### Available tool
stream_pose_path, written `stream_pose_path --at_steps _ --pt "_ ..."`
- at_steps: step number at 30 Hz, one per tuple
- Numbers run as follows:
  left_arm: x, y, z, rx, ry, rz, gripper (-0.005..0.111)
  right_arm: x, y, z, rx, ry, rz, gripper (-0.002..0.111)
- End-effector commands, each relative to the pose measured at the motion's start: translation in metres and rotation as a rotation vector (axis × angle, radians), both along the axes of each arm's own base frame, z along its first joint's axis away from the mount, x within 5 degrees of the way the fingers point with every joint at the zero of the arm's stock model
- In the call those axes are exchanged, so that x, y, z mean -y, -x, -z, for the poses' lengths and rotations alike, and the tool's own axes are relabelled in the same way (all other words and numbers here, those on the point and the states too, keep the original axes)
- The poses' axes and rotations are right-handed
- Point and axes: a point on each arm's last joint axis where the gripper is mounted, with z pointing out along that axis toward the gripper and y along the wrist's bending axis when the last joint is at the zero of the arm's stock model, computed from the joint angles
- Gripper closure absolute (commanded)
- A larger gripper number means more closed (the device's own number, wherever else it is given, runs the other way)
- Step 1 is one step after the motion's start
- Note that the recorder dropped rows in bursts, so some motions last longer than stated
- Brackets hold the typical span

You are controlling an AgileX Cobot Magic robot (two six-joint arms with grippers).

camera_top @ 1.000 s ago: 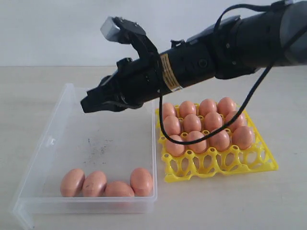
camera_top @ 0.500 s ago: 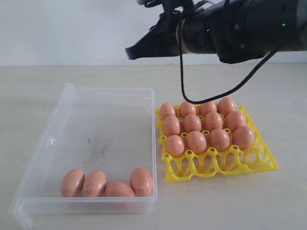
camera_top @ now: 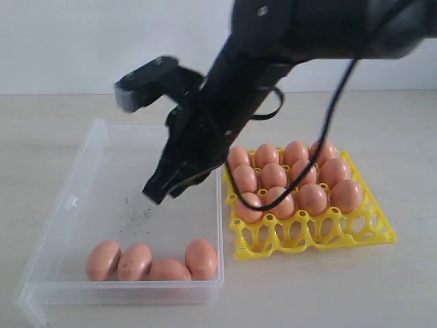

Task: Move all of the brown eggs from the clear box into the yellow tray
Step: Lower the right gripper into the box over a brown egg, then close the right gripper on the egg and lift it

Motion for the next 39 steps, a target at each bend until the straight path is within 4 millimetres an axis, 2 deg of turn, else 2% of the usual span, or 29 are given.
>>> stream_pose_path --at_steps 1,4,5,8,10,12,17,19,25,35,39 --pt "0.000 0.000 0.000 -0.001 -0.009 0.001 0.103 -0.055 0.004 0.035 -0.065 0.097 -0.002 0.109" --pt "0.000 0.000 0.000 -0.001 -0.009 0.001 0.103 -0.084 0.007 0.051 -0.106 0.124 -0.008 0.109" --pt "0.000 0.000 0.000 -0.001 -0.009 0.001 0.103 -0.092 0.006 0.055 -0.122 0.117 0.041 0.109" --pt "0.000 0.000 0.000 -0.001 -0.009 0.001 0.103 -0.098 0.001 0.058 -0.133 0.081 0.136 0.108" --pt "0.000 0.000 0.000 -0.001 -0.009 0.001 0.103 -0.100 0.000 0.058 -0.127 0.063 0.153 0.105" --pt "0.000 0.000 0.000 -0.001 -0.009 0.001 0.103 -0.101 -0.001 0.057 -0.134 0.054 0.168 0.095" --pt "0.000 0.000 0.000 -0.001 -0.009 0.001 0.103 -0.103 -0.001 0.056 -0.211 0.013 0.333 0.053" --pt "0.000 0.000 0.000 -0.001 -0.009 0.001 0.103 -0.103 -0.001 0.058 -0.253 0.015 0.402 0.044" --pt "0.000 0.000 0.000 -0.001 -0.009 0.001 0.103 -0.108 0.003 0.070 -0.334 0.020 0.438 0.043" --pt "0.000 0.000 0.000 -0.001 -0.009 0.001 0.103 -0.112 0.006 0.108 -0.370 0.101 0.455 0.043" --pt "0.000 0.000 0.000 -0.001 -0.009 0.001 0.103 -0.111 0.005 0.117 -0.373 0.123 0.474 0.043"
